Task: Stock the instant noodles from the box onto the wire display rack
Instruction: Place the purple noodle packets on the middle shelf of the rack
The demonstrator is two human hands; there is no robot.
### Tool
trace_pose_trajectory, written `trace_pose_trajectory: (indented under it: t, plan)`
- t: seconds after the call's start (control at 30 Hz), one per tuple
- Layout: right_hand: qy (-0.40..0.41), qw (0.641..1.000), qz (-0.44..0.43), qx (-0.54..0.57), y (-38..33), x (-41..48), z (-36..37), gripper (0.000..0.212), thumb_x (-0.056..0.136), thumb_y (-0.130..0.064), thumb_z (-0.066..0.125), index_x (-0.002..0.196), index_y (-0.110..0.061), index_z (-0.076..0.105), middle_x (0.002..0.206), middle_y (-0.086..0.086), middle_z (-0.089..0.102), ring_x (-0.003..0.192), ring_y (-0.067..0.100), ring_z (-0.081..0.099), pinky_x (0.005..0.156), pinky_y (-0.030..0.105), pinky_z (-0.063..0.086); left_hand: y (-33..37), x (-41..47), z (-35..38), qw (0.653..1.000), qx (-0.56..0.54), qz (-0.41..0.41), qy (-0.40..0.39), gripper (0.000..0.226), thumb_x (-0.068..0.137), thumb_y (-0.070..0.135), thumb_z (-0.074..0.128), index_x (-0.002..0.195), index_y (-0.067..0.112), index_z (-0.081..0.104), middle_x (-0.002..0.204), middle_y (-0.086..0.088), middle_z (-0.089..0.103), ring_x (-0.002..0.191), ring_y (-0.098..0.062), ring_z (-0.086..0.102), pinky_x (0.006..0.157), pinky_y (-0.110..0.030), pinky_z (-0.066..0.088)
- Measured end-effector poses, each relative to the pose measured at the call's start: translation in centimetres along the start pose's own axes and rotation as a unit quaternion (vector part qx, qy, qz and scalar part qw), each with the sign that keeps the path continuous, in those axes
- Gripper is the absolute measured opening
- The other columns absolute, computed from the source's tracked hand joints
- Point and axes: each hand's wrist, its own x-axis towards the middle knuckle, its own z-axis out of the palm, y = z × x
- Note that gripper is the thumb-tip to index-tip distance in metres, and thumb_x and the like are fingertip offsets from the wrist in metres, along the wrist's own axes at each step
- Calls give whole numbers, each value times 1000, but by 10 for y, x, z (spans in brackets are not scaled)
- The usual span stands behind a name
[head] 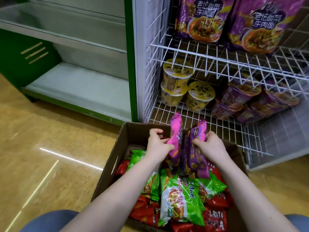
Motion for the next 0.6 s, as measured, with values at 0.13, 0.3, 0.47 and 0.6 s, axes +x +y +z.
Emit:
trace_pose_trajectory:
  t: [0.13, 0.3, 0.47, 0.6]
  plan:
    - [-28, 999, 30, 32, -3, -1, 16, 34, 79, -30, 67, 97, -6, 49, 86, 6, 58, 87, 27, 55, 71, 31, 37, -13, -6, 10, 997, 32, -37, -58, 38, 75, -9, 65, 109, 5, 56, 89, -9, 61, 81, -21, 59, 77, -29, 49]
    - [-24, 989, 67, 130, 6, 4, 32, 42, 68, -38, 65, 90, -3, 58, 84, 13, 66, 84, 34, 63, 74, 40, 48, -13, -7, 6, 992, -28, -41, -117, 27, 82, 13, 70, 106, 9, 60, 94, -4, 63, 88, -14, 60, 83, -24, 46]
    - [-44, 948, 114, 293, 11, 5, 29, 16, 85, -16, 62, 74, -5, 62, 70, 13, 66, 64, 26, 62, 62, 32, 48, -13, -17, 2, 961, 167, 72, -210, 85, 56, 44, 86, 130, 34, 46, 127, 9, 55, 118, -10, 50, 108, -36, 38]
    - [-79, 910, 140, 383, 5, -1, 25, 30, 95, -35, 49, 89, -8, 61, 71, 9, 68, 61, 20, 64, 58, 28, 46, -21, -18, 2, 858, 444, 204, -160, 124, 47, 62, 83, 147, 41, 12, 150, 16, 21, 125, -17, 26, 108, -38, 24]
